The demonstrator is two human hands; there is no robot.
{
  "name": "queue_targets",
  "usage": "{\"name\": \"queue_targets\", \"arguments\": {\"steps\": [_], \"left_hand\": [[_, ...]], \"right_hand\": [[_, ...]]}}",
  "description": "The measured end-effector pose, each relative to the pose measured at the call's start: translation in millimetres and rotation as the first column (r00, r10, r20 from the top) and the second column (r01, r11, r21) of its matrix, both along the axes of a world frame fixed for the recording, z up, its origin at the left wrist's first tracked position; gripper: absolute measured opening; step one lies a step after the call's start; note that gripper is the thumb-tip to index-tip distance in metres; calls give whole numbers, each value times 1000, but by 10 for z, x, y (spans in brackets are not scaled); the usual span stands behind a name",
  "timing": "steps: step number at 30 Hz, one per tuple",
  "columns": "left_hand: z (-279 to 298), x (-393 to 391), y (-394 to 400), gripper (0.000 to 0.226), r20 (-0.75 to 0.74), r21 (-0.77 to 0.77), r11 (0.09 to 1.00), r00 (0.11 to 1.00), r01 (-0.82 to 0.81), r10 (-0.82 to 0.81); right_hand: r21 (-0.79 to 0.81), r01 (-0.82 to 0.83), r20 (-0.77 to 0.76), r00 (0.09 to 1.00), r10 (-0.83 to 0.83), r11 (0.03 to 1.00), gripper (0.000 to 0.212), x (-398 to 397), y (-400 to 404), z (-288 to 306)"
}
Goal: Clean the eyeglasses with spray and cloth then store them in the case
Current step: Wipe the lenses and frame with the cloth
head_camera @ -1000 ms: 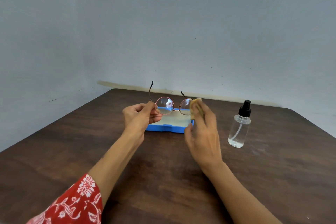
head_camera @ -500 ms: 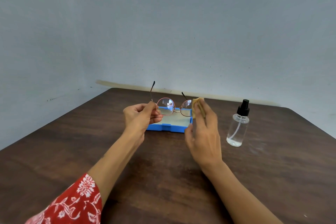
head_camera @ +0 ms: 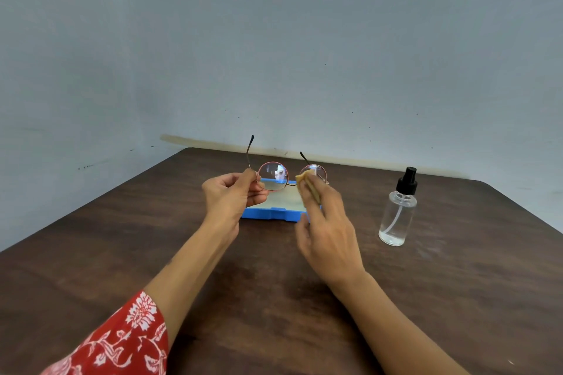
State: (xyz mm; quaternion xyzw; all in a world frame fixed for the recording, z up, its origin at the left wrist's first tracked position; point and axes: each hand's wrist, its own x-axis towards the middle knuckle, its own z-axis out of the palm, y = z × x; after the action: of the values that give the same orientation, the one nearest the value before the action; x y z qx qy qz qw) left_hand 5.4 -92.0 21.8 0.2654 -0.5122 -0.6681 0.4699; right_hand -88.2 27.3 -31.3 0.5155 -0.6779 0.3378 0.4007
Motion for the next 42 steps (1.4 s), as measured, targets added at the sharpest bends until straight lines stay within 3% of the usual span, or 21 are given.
{"name": "queue_targets", "arguments": {"steps": [3,9,16,22,32,34,37,40,42], "left_hand": [[6,0,20,14,6,3,1000,1000,11,-11],[-2,7,-11,13,22,-9,1000,1000,13,-13],[6,12,-4,13,12,1,1000,1000,0,0],[-1,13,-16,13,3,1,1000,1000,9,-9],[-2,16,-44,16,-46,-1,1000,998,-31,31],[20,21,-41,15,-79,-19,999,996,-42,41],[47,34,-36,14,-92,-109,992,995,-59,49],[39,37,-30,10,-82,-243,968,996,-54,35],[16,37,-21,8,-37,-370,928,999,-39,27]], "right_hand": [[41,-48,-42,998,50,998,51,44,-23,20],[-113,68,161,986,-49,991,60,-116,71,39],[28,-37,-69,997,39,999,50,9,-32,21],[-101,72,95,993,-62,992,61,-164,66,38],[-12,-93,-69,993,92,996,41,-14,-22,-15],[-74,-102,13,995,103,992,36,-50,19,-15],[-275,-34,332,935,128,961,22,-121,96,22],[-356,144,679,719,150,923,13,-205,183,74],[-336,232,803,578,149,913,14,-281,207,62]]}}
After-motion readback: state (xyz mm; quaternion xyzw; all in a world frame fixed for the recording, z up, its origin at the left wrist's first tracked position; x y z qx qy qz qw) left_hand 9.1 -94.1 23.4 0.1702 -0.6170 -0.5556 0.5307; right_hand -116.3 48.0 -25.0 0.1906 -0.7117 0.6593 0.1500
